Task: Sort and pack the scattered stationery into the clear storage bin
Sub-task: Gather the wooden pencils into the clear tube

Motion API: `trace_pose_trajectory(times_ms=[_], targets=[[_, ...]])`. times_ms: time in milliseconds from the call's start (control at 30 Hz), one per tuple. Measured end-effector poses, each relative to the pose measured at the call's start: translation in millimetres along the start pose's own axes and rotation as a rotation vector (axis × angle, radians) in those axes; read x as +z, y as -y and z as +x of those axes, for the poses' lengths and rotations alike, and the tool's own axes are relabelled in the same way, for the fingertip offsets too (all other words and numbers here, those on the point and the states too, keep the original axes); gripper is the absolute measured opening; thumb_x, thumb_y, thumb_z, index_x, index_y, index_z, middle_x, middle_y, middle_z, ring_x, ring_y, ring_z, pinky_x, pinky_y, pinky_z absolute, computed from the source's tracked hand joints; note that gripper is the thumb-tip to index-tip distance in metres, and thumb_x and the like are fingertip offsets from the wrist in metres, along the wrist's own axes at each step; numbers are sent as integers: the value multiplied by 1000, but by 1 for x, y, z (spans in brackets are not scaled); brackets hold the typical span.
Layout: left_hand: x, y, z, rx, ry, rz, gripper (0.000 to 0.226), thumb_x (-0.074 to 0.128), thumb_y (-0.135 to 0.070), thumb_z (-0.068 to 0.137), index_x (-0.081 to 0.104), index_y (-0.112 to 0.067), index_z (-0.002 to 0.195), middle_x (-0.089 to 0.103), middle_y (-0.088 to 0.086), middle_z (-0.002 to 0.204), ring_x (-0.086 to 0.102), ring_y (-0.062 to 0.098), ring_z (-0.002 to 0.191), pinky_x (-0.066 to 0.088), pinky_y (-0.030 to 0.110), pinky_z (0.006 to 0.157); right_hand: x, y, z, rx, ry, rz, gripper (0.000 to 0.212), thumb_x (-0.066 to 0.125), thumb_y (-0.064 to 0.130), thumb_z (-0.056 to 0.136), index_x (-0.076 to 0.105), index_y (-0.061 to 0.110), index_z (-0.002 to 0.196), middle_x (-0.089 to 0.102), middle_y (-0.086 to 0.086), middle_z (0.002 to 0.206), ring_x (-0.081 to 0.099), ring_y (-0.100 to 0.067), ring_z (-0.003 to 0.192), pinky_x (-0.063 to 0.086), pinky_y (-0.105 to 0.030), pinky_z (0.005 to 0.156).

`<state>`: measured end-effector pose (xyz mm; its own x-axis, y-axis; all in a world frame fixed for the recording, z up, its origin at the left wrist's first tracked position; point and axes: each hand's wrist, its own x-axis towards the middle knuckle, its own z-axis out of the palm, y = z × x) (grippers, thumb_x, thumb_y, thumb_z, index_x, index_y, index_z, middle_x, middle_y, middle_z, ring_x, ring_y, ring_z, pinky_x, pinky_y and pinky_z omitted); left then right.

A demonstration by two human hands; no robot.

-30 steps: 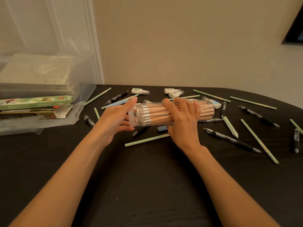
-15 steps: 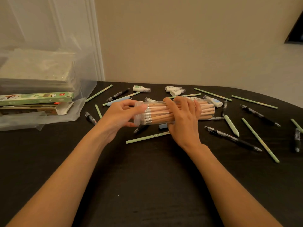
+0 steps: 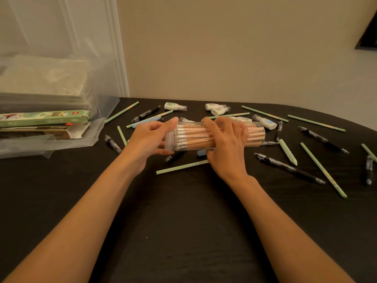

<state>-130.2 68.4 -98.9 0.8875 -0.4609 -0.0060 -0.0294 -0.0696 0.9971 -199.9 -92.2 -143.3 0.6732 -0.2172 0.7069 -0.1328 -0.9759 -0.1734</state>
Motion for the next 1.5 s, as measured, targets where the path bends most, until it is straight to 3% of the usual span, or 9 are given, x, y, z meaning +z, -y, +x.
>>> trace_pose_trajectory(times_ms=[233, 467, 633, 700, 1000, 1233, 1300, 1400, 1500], targets=[[-3, -1, 3, -114, -93, -31, 48, 48, -48, 91, 53, -12, 123, 65, 7, 96, 65, 19, 83, 51, 24, 62, -3, -1, 0, 44, -7, 1, 68, 73, 3, 67, 52, 22, 129, 48, -14, 127, 39, -33, 123, 17, -49, 110], [-1, -1, 1, -113, -53, -28, 45, 54, -44, 89, 50, -18, 125, 64, 11, 107, 64, 21, 91, 55, 33, 77, 0, 1, 0, -11, -9, -3, 69, 75, 4, 65, 53, 20, 127, 49, -15, 125, 27, -25, 119, 18, -49, 108], [-1, -2, 0, -80, -42, -22, 17, 56, -40, 88, 53, -23, 89, 64, 8, 99, 64, 19, 87, 55, 29, 70, -1, 2, -1, -5, 1, 3, 69, 76, 5, 64, 53, 20, 127, 49, -15, 125, 26, -24, 119, 18, -50, 108], [-1, -2, 0, -64, -39, -24, 15, 56, -39, 88, 53, -25, 85, 64, 5, 96, 64, 18, 85, 54, 29, 70, -2, 2, -1, -3, 9, 4, 68, 76, 5, 65, 53, 20, 128, 49, -15, 126, 26, -25, 119, 17, -49, 109], [-5, 2, 1, 85, 74, 15, 24, 63, -25, 85, 60, -22, 108, 61, 2, 114, 58, 15, 104, 54, 34, 82, -4, 1, -2, 55, 25, 27, 68, 72, 3, 68, 52, 21, 129, 48, -13, 127, 37, -31, 123, 14, -45, 110], [-1, 2, -1, 357, 200, 207, 53, 71, 7, 71, 49, -30, 102, 51, -11, 113, 54, 1, 98, 48, 4, 66, -10, 3, -2, 88, 58, 76, 66, 71, 6, 71, 50, 20, 132, 46, -13, 130, 36, -32, 127, 15, -46, 111], [2, 1, -2, 354, 203, 158, 59, 74, -3, 69, 46, -28, 115, 47, -12, 121, 50, 0, 104, 48, 9, 73, -10, 3, -2, 91, 55, 82, 66, 71, 6, 71, 50, 20, 132, 46, -13, 130, 36, -32, 127, 15, -46, 111], [2, 1, 2, 275, 45, 100, 63, 60, -44, 77, 39, -25, 133, 44, -7, 135, 42, 4, 118, 40, 25, 96, -9, 3, -1, 88, 49, 71, 66, 69, 5, 72, 49, 22, 132, 45, -12, 131, 35, -30, 127, 14, -46, 111], [1, 4, 4, 149, -9, 278, 45, 34, -54, 92, 51, -21, 118, 61, 3, 116, 59, 9, 90, 49, 25, 80, -6, 3, -2, 59, 30, 50, 66, 71, 4, 70, 51, 22, 130, 47, -12, 129, 37, -31, 124, 17, -47, 110]])
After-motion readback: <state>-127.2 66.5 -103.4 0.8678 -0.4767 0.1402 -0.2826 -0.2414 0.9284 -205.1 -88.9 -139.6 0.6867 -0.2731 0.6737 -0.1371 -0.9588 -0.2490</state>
